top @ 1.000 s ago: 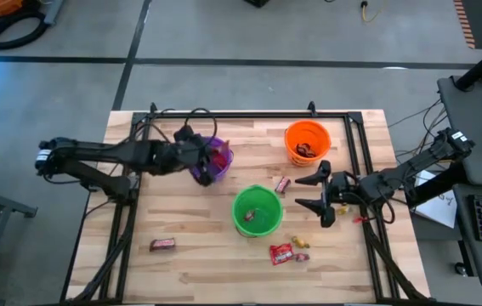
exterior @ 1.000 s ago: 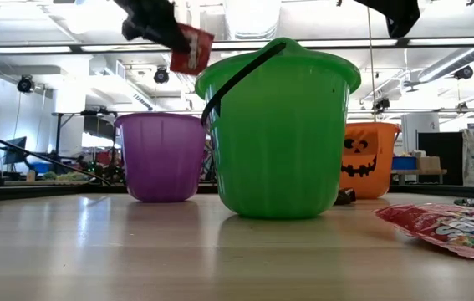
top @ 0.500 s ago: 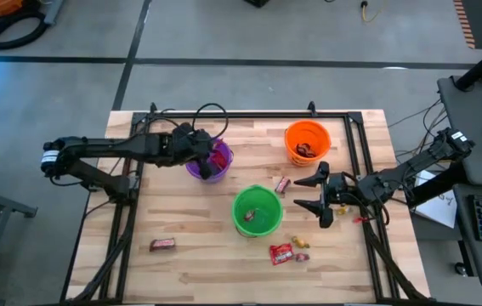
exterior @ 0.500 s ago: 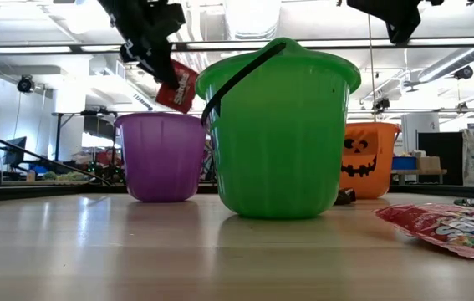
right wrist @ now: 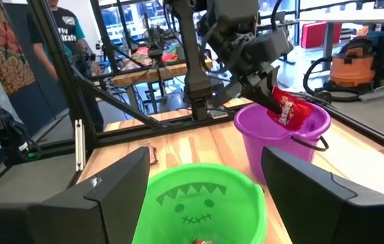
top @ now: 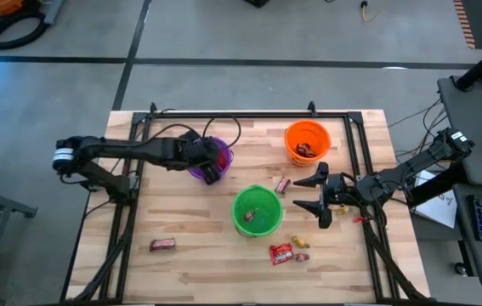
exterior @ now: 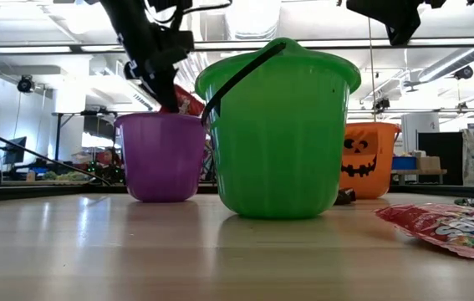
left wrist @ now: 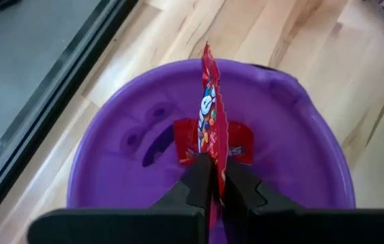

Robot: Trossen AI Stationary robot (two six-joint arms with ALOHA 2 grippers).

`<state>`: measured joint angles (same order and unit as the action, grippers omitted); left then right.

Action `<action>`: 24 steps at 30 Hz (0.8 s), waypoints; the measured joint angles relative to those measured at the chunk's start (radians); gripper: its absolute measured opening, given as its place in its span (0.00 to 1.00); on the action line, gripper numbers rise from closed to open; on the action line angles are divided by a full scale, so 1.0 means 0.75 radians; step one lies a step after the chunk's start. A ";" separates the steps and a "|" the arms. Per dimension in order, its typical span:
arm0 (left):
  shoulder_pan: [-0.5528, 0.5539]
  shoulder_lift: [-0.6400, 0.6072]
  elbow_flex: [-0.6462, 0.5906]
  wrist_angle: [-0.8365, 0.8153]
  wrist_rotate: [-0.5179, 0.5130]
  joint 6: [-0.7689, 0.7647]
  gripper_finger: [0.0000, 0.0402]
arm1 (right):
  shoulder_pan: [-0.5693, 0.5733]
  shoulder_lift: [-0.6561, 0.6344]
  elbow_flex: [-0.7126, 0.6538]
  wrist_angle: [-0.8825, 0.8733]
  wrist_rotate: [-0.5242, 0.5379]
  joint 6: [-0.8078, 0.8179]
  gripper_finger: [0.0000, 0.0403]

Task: Organize candy in baskets
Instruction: Put the red candy into the purple bucket, then put the yellow candy into the green bucket

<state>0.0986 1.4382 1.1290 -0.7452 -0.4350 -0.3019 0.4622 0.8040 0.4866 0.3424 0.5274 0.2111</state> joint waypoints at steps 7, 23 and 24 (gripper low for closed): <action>0.000 0.045 0.000 0.001 -0.002 -0.011 0.00 | 0.000 0.005 0.000 0.000 0.000 0.000 0.69; 0.000 0.046 0.001 -0.005 -0.040 -0.040 0.10 | 0.000 0.005 0.000 0.001 -0.001 -0.001 0.69; 0.000 0.046 0.001 -0.005 -0.040 -0.040 0.10 | 0.000 0.005 0.000 0.001 -0.001 0.001 0.69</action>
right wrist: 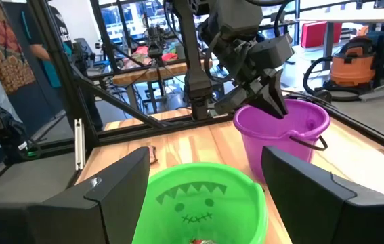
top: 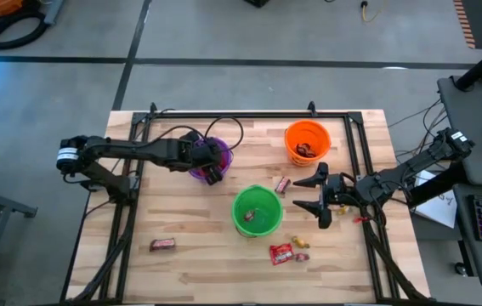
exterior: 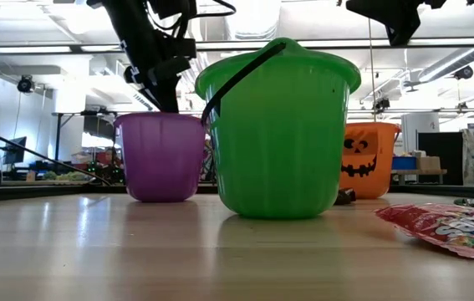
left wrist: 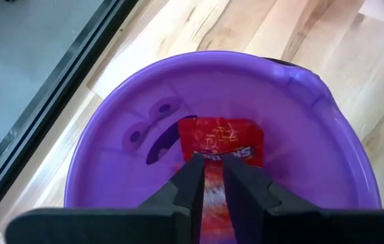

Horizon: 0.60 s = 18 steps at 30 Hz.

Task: Organize candy in baskets
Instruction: Put the yellow candy into the green bucket

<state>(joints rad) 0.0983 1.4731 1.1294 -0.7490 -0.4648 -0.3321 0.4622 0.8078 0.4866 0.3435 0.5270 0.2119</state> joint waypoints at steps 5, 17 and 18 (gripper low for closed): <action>-0.010 -0.012 0.000 0.000 0.000 -0.025 0.10 | 0.000 0.000 0.000 -0.005 0.000 0.078 0.69; -0.311 -0.179 0.001 0.190 -0.127 -0.014 0.10 | 0.000 0.051 0.103 -0.679 -0.010 0.715 0.67; -0.349 -0.185 0.001 0.225 -0.134 0.010 0.10 | 0.000 0.076 0.125 -0.754 -0.017 0.763 0.66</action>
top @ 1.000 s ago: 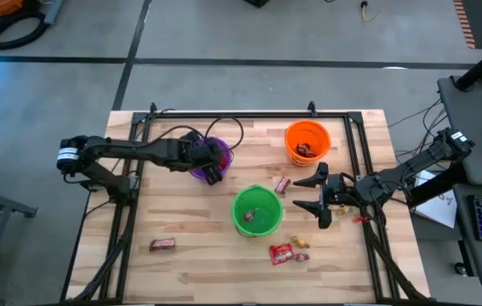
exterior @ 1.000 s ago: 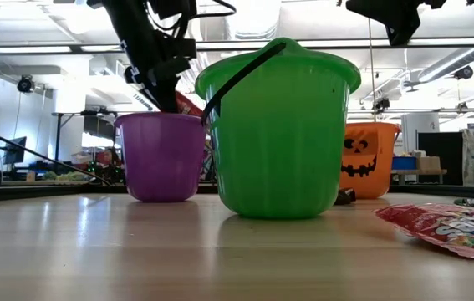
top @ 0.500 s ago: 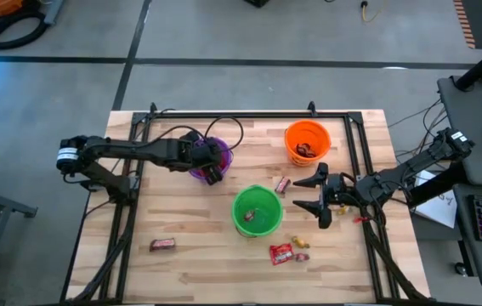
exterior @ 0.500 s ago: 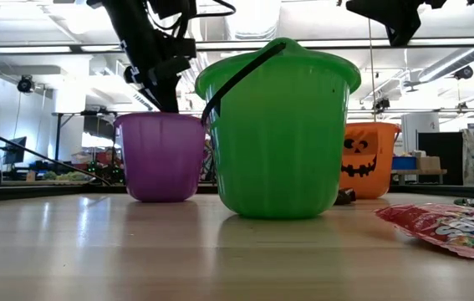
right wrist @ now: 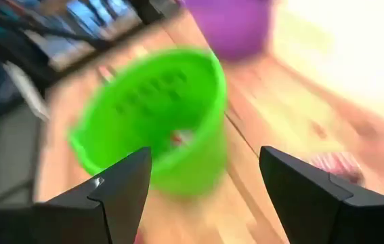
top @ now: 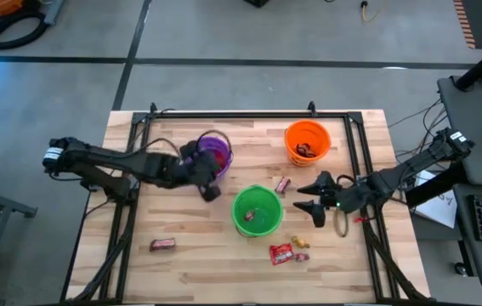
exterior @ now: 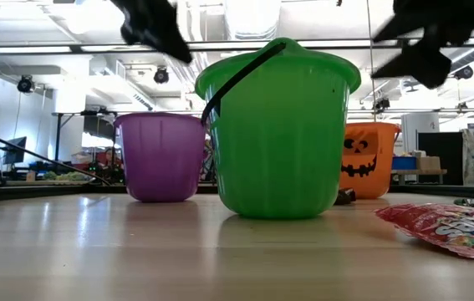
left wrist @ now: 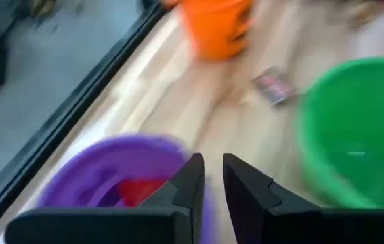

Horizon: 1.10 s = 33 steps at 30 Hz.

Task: Organize candy in baskets
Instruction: Put the yellow candy into the green bucket

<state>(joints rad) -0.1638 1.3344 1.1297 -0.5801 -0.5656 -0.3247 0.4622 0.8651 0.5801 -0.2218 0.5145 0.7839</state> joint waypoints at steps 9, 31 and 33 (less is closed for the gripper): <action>-0.348 0.001 -0.041 0.301 -0.001 0.263 0.10 | 0.003 0.300 0.225 -0.390 -0.359 0.271 0.60; -0.604 0.001 -0.186 0.714 -0.001 0.383 0.10 | 0.158 0.798 0.656 -0.827 -0.726 0.657 0.66; -0.604 0.001 -0.186 0.714 -0.001 0.386 0.10 | 0.162 0.834 0.656 -0.826 -0.726 0.686 0.68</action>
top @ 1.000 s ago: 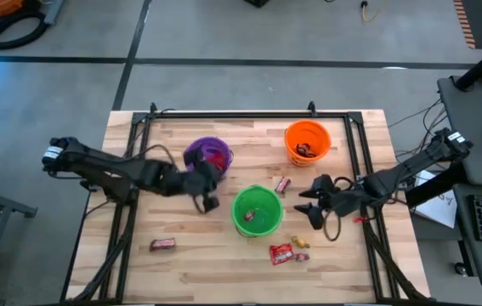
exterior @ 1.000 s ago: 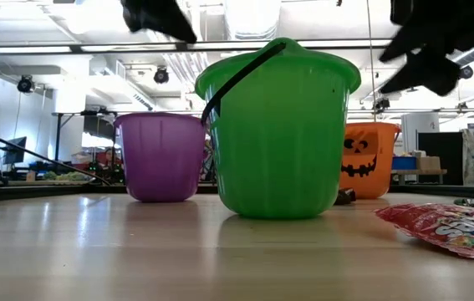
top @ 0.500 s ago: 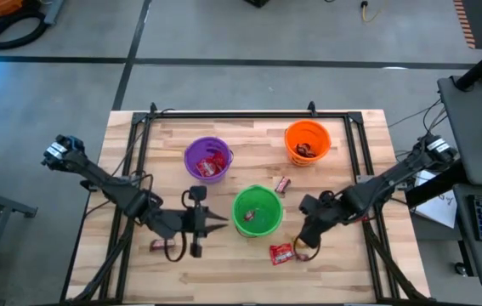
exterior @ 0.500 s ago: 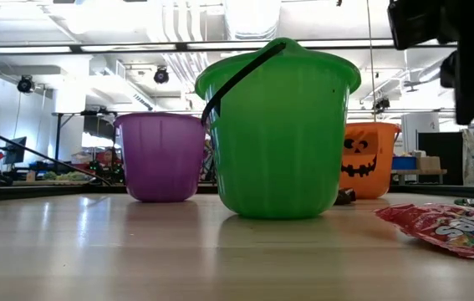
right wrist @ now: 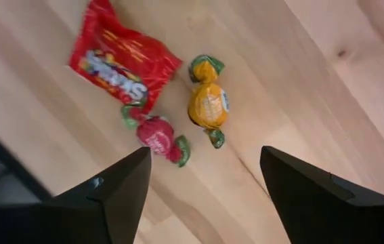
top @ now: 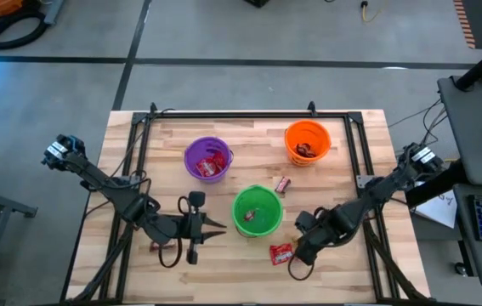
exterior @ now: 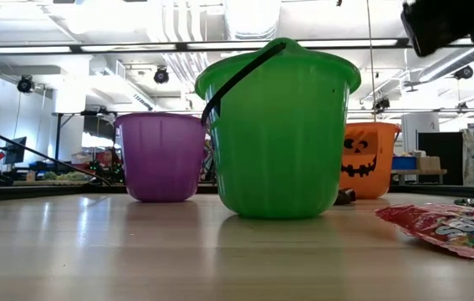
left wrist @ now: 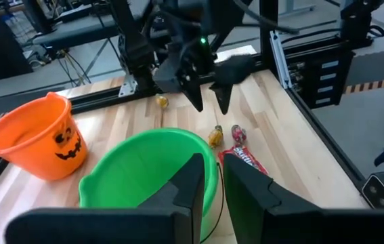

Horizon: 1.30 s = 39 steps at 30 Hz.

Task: Organize candy in baskets
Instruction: Put the yellow candy into the green bucket

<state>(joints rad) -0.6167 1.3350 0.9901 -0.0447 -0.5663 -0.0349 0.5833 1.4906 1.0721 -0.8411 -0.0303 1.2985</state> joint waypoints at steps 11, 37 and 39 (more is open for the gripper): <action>-0.012 0.000 0.000 -0.023 0.001 -0.010 0.10 | 0.002 0.204 0.002 0.015 0.010 -0.044 0.67; -0.011 0.002 -0.016 -0.036 0.001 -0.015 0.10 | -0.015 0.317 0.002 0.096 0.085 -0.117 0.56; -0.011 0.002 -0.016 -0.036 0.001 -0.015 0.10 | -0.022 0.319 0.002 0.095 0.083 -0.128 0.51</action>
<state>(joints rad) -0.6250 1.3361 0.9783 -0.0715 -0.5656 -0.0460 0.5671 1.7298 1.0737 -0.7696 0.0319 1.2028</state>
